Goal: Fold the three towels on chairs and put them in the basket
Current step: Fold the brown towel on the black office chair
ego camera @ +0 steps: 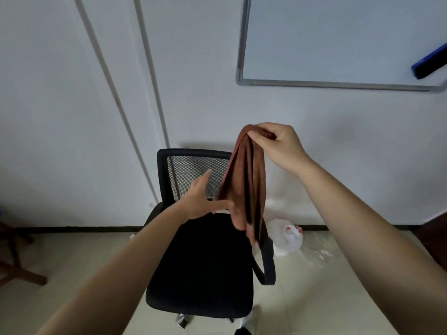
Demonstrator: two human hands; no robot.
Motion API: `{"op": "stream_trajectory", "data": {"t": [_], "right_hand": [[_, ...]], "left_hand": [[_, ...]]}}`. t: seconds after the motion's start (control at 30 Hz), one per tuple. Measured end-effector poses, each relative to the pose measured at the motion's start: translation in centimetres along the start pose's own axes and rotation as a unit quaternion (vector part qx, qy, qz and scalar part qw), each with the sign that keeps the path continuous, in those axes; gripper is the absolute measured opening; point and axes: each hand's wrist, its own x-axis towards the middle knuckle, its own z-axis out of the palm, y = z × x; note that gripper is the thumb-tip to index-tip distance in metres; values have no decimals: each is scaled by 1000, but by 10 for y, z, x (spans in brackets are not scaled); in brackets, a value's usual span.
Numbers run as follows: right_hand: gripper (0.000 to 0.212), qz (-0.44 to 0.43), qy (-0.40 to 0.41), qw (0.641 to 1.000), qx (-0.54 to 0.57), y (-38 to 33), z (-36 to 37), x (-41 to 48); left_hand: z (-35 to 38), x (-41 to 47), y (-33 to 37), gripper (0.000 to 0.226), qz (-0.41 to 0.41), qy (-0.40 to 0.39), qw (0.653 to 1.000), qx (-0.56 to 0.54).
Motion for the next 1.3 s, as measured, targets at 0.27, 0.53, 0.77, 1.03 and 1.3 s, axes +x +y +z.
{"op": "stream_trajectory", "data": {"t": [0.27,0.53,0.77,1.03,1.3], "right_hand": [[9,15,127,991,-26,20,-35,15],[24,37,228,972,-36,26,-44,26],[32,11,223,973,-61,25,-31,50],[36,21,208,976,-64,30,-26,68],[22,45,238,970,-36,-1,-3,2]], "left_hand": [[-5,16,-13,21,34,148,987,-59],[-83,9,25,4,38,288,933,-214],[-133,12,45,3,65,396,896,-193],[-156,20,65,18,92,429,886,-151],[-153,-45,54,6,135,426,880,-158]]}}
